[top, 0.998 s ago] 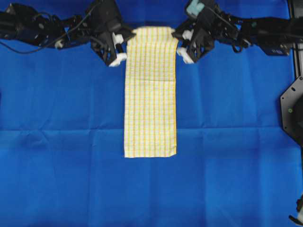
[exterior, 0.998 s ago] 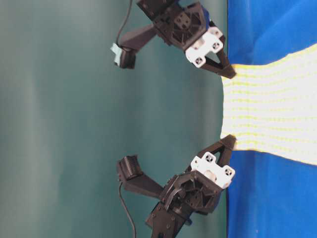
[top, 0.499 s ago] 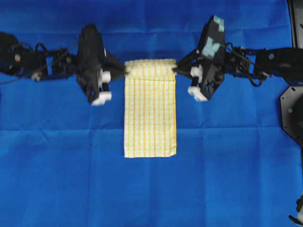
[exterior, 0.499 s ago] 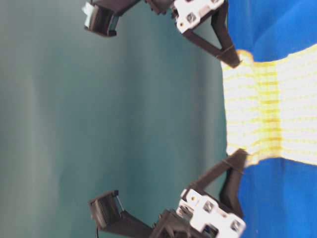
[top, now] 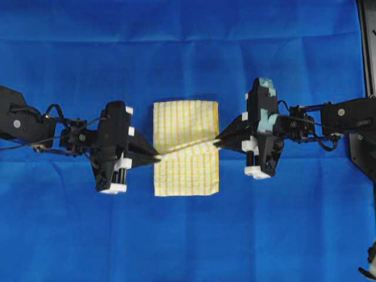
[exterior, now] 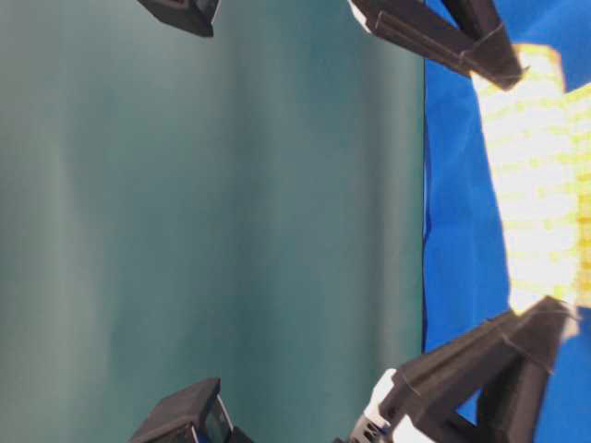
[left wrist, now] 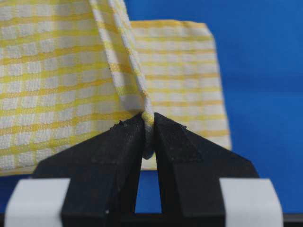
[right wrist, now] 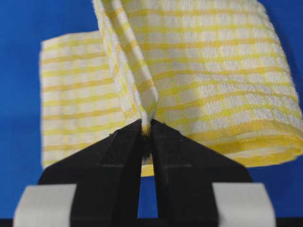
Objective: Fold the yellow towel.
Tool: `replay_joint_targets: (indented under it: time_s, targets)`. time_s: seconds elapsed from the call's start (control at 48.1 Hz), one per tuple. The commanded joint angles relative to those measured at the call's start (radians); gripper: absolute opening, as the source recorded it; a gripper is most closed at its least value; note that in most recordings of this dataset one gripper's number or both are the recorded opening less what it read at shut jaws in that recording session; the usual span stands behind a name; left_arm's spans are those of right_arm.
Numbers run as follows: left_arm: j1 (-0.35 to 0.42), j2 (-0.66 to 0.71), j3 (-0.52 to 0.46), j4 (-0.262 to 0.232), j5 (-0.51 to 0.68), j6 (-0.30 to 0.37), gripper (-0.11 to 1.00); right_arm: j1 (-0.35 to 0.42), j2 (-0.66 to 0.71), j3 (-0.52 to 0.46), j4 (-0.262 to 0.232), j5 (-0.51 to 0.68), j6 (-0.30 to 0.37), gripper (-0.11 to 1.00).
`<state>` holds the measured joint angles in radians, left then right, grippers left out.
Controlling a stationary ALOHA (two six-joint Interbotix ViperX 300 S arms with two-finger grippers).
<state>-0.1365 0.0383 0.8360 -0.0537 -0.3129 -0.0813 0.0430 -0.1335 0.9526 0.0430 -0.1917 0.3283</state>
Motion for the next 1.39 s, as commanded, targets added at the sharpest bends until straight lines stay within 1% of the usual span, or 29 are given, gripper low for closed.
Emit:
replay_joint_targets:
  time_s: [0.0, 0.353, 0.54, 0.81, 1.039, 1.205, 1.247, 1.268, 1.33, 1.372]
  targets:
    - [-0.035, -0.011, -0.005, 0.0, 0.008, -0.011, 0.06, 0.021, 0.0, -0.005, 0.011, 0.002, 0.002, 0.05]
    - [-0.051, 0.012, -0.008, 0.0, 0.008, -0.015, 0.06, 0.069, 0.086, -0.026, 0.035, -0.002, 0.002, 0.05]
    - [-0.051, 0.049, -0.017, 0.0, 0.008, -0.015, 0.06, 0.086, 0.089, -0.032, 0.035, -0.002, 0.002, 0.05]
    - [-0.064, 0.061, -0.031, 0.0, 0.008, -0.015, 0.06, 0.107, 0.089, -0.032, 0.035, 0.0, 0.0, 0.05]
    - [-0.064, 0.063, -0.04, 0.0, 0.008, 0.0, 0.06, 0.112, 0.092, -0.035, 0.034, 0.006, 0.0, 0.05]
    - [-0.06, 0.063, -0.041, 0.002, 0.008, -0.002, 0.06, 0.112, 0.101, -0.049, 0.031, 0.009, -0.011, 0.06]
    - [-0.058, 0.061, -0.04, 0.0, 0.008, -0.003, 0.08, 0.114, 0.104, -0.055, 0.031, 0.009, -0.011, 0.06]
    - [-0.058, 0.06, -0.038, 0.0, 0.009, -0.003, 0.12, 0.115, 0.104, -0.058, 0.031, 0.009, -0.011, 0.08]
    - [-0.06, 0.052, -0.035, 0.0, 0.012, -0.005, 0.26, 0.12, 0.106, -0.063, 0.031, 0.009, -0.011, 0.21]
    - [-0.06, 0.041, -0.034, 0.0, 0.023, -0.005, 0.38, 0.124, 0.104, -0.067, 0.031, 0.011, -0.009, 0.36]
